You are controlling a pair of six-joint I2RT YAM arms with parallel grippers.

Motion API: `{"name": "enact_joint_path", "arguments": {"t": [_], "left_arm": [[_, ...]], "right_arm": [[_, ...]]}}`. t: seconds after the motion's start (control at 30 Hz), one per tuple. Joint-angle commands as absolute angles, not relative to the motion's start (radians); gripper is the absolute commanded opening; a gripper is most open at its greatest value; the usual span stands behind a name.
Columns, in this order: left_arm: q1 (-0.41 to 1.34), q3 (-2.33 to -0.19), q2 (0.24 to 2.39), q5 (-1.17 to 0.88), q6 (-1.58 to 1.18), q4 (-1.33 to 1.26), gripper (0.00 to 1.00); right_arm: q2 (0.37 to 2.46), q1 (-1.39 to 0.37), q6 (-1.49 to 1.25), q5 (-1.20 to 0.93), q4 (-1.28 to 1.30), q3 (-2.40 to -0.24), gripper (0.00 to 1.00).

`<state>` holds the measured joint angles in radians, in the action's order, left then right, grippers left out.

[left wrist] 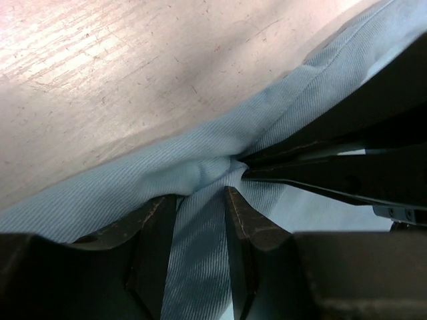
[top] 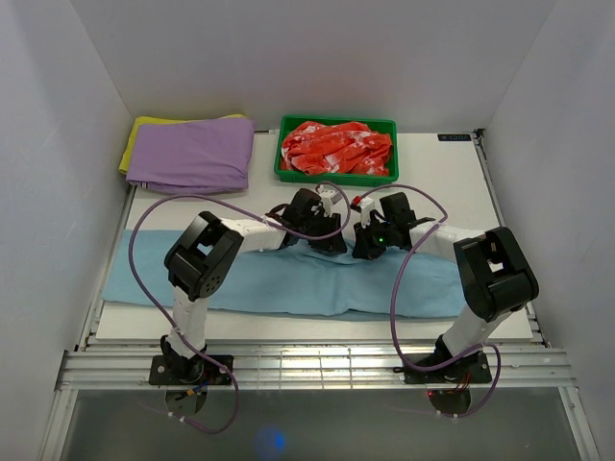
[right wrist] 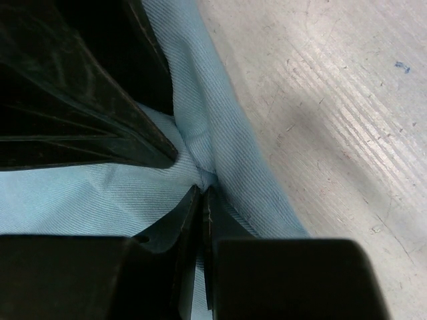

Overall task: Fold and stack the trousers
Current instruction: Fold the trousers

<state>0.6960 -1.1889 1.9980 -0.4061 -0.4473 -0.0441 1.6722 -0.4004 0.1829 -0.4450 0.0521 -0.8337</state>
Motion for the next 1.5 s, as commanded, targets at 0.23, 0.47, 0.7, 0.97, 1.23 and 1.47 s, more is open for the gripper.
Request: {"name": "enact_joint_path", "arguments": {"t": [0.23, 0.47, 0.7, 0.97, 1.23, 1.47], "left_arm": [[0.701, -1.255, 2.074, -0.466, -0.525, -0.074, 0.3], [0.666, -1.233, 2.04, -0.459, -0.528, -0.066, 0.0], [0.621, -1.239, 1.97, -0.466, -0.522, -0.06, 0.0], [0.607, -1.357, 2.005, -0.462, -0.503, -0.041, 0.0], [0.583, -1.5, 2.078, -0.431, -0.425, -0.06, 0.0], [0.563, -1.683, 2.25, -0.396, -0.298, -0.005, 0.2]], "right_arm": [[1.674, -0.4, 0.193, -0.393, 0.095, -0.807, 0.08], [1.534, -0.379, 0.291, -0.322, 0.218, -0.856, 0.22], [1.365, -0.337, 0.486, -0.344, 0.486, -0.865, 0.35], [1.414, -0.339, 0.572, -0.361, 0.647, -0.778, 0.2], [1.56, -0.339, 0.614, -0.244, 0.654, -0.75, 0.19], [1.56, -0.339, 0.634, -0.21, 0.649, -0.729, 0.18]]}}
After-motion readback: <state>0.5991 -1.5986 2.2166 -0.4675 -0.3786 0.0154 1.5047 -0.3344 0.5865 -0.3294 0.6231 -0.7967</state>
